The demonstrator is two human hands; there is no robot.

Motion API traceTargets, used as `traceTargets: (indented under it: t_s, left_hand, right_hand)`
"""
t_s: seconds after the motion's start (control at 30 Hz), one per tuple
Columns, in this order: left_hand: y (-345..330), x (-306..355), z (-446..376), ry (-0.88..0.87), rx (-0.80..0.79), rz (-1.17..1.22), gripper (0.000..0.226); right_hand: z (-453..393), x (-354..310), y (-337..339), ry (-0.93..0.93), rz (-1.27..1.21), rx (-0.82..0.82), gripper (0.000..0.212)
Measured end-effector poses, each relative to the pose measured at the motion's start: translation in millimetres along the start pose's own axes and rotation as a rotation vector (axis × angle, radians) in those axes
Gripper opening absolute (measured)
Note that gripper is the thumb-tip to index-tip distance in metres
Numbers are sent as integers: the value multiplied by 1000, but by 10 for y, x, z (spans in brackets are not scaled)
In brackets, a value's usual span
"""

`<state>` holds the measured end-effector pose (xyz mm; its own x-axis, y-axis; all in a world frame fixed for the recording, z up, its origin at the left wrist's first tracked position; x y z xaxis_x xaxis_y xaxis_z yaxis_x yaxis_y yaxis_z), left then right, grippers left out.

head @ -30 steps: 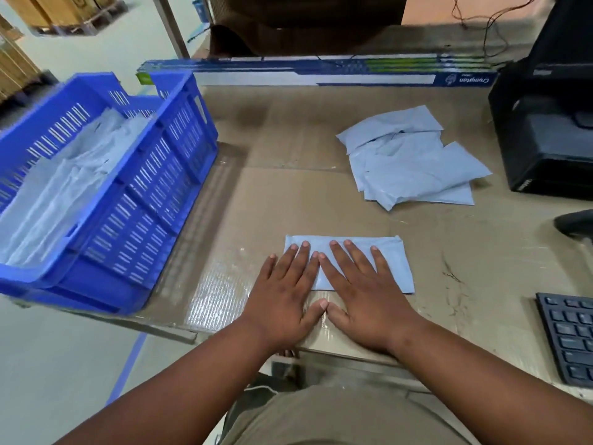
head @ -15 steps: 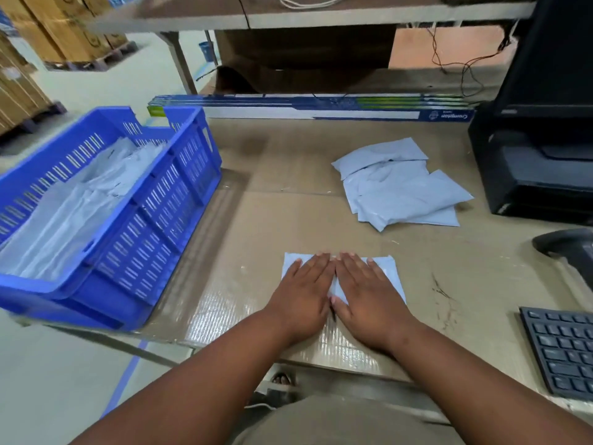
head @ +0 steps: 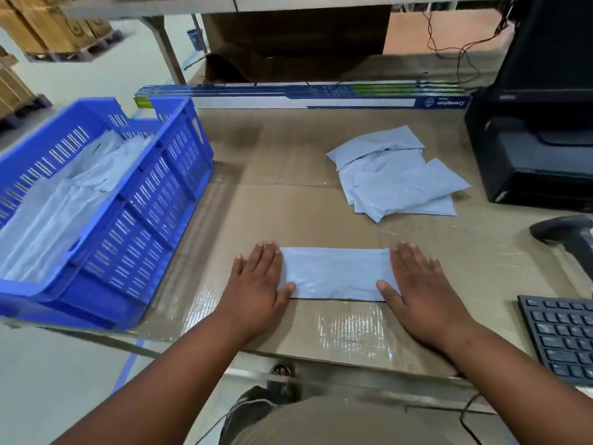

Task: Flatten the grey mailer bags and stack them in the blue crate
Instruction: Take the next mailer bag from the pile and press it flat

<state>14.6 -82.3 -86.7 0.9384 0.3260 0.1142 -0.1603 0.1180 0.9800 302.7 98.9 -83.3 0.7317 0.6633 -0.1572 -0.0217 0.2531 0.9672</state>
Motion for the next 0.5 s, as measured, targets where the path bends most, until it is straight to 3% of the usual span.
traceTargets:
  t_s: [0.1, 0.17, 0.33, 0.5]
  left_hand:
    - [145, 356, -81, -222, 137, 256, 66]
    - [120, 642, -177, -307, 110, 387, 62]
    - [-176, 700, -303, -284, 99, 62, 69]
    - [-125, 337, -212, -157, 49, 44, 82]
  right_hand:
    - [-86, -265, 128, 85, -4, 67, 82]
    - [-170, -527, 116, 201, 44, 93, 76]
    - [-203, -588, -182, 238, 104, 24, 76]
    - [-95, -187, -194, 139, -5, 32, 81]
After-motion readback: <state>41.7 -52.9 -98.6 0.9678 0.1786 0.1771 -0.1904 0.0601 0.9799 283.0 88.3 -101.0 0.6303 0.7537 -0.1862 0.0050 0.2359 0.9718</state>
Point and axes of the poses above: each hand's wrist, its own z-axis away from the middle knuckle, its own y-axis out of the back of the hand, x = y × z, the point moved 2 cm from there along -z, towards the middle knuckle, and after that the axes turned 3 degrees about -x, right-handed, at the moved point
